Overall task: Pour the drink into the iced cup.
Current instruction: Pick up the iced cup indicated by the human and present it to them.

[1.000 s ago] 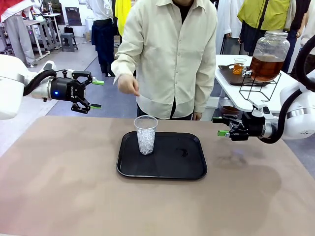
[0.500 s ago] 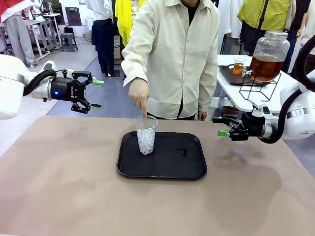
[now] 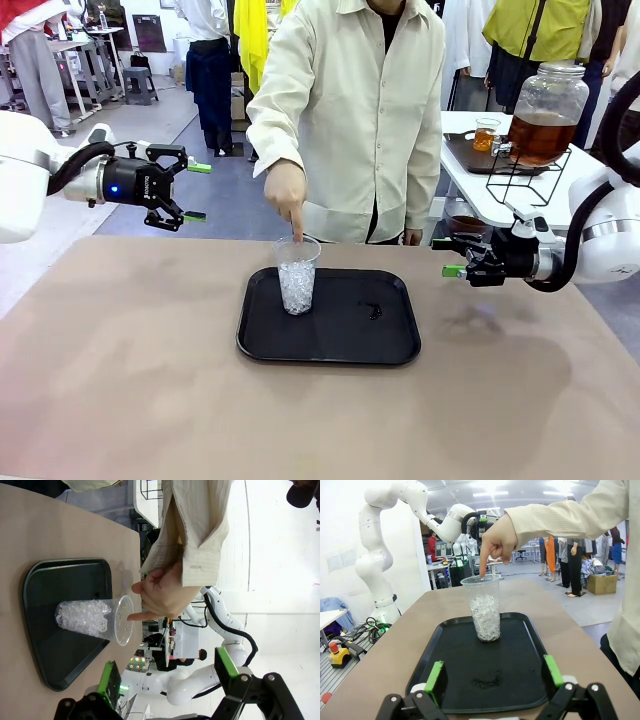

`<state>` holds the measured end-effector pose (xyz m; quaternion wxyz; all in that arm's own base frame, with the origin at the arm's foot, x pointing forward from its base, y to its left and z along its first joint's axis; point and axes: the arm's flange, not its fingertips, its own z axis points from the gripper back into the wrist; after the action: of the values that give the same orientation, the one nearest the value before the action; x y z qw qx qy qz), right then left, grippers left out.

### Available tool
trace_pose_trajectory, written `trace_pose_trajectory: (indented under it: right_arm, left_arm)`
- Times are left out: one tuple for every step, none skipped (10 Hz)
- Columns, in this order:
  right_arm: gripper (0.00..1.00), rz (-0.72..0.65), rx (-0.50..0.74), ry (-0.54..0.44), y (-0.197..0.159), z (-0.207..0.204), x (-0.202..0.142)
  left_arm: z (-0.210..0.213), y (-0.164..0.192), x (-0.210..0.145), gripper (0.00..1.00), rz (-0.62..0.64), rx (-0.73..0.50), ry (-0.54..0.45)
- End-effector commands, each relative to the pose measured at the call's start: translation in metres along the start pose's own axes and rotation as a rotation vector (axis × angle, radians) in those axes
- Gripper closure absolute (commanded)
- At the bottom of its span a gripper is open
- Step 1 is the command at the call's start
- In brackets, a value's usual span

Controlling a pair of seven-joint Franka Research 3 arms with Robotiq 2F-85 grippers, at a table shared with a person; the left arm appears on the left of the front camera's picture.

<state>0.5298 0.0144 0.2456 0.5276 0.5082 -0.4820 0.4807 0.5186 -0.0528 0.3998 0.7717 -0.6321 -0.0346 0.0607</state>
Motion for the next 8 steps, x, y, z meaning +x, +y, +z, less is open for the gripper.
trace_pose_trajectory:
  right_arm:
    - [0.00, 0.002, 0.003, 0.000, 0.000, -0.002, 0.002]
    - [0.00, 0.002, 0.003, 0.000, 0.000, -0.002, 0.002]
    - [0.00, 0.002, 0.003, 0.000, 0.000, -0.002, 0.002]
    - [0.00, 0.002, 0.003, 0.000, 0.000, -0.002, 0.002]
    - [0.00, 0.002, 0.003, 0.000, 0.000, -0.002, 0.002]
    - [0.00, 0.002, 0.003, 0.000, 0.000, -0.002, 0.002]
    - [0.00, 0.002, 0.003, 0.000, 0.000, -0.002, 0.002]
    - [0.00, 0.002, 0.003, 0.000, 0.000, -0.002, 0.002]
  left_arm:
    - [0.001, -0.002, 0.000, 0.00, 0.009, 0.001, -0.004]
    - [0.001, -0.002, 0.000, 0.00, 0.009, 0.001, -0.004]
    - [0.000, 0.000, 0.000, 0.00, 0.000, 0.000, 0.000]
    - [-0.001, -0.004, 0.001, 0.00, -0.133, -0.025, -0.039]
    - [-0.003, -0.004, 0.002, 0.00, -0.277, -0.075, -0.044]
    - [-0.004, -0.002, 0.001, 0.00, -0.438, -0.117, -0.057]
    - [-0.005, 0.003, -0.002, 0.00, -0.561, -0.135, -0.084]
    - [-0.006, 0.007, -0.005, 0.00, -0.646, -0.142, -0.079]
